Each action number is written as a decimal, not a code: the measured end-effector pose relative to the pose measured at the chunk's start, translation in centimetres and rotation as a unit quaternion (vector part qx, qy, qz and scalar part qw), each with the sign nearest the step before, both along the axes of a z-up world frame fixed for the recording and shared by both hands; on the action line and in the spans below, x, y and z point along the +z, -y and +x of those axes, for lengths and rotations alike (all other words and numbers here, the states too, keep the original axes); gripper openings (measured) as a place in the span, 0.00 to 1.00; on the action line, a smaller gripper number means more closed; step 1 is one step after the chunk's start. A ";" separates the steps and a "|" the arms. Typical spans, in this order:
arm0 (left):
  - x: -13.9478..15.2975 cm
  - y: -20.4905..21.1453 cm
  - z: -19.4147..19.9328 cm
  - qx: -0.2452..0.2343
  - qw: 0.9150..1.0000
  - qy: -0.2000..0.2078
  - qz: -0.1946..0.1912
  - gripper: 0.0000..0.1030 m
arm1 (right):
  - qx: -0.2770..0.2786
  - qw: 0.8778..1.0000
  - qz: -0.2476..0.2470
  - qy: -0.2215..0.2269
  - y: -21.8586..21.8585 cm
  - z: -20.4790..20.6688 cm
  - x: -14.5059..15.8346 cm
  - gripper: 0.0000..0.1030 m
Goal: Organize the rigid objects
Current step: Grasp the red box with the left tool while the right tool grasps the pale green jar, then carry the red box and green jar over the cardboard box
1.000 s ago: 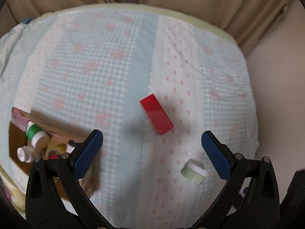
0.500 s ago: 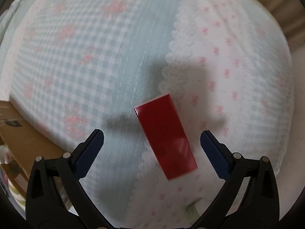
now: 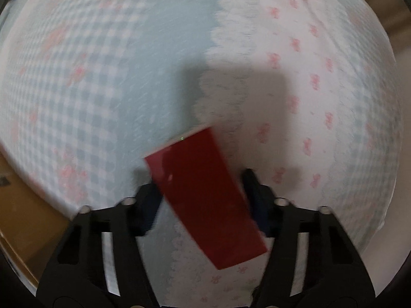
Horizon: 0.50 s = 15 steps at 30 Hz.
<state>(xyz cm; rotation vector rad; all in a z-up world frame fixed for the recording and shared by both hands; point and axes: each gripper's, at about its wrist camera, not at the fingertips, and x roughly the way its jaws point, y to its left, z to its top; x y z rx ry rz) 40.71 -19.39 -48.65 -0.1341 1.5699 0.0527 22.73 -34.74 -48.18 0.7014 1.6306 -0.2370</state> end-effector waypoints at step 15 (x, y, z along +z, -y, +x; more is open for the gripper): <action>3.8 0.1 -3.7 -0.024 0.999 0.027 -0.011 0.44 | -0.003 1.000 -0.017 0.012 2.1 -1.2 1.8 0.64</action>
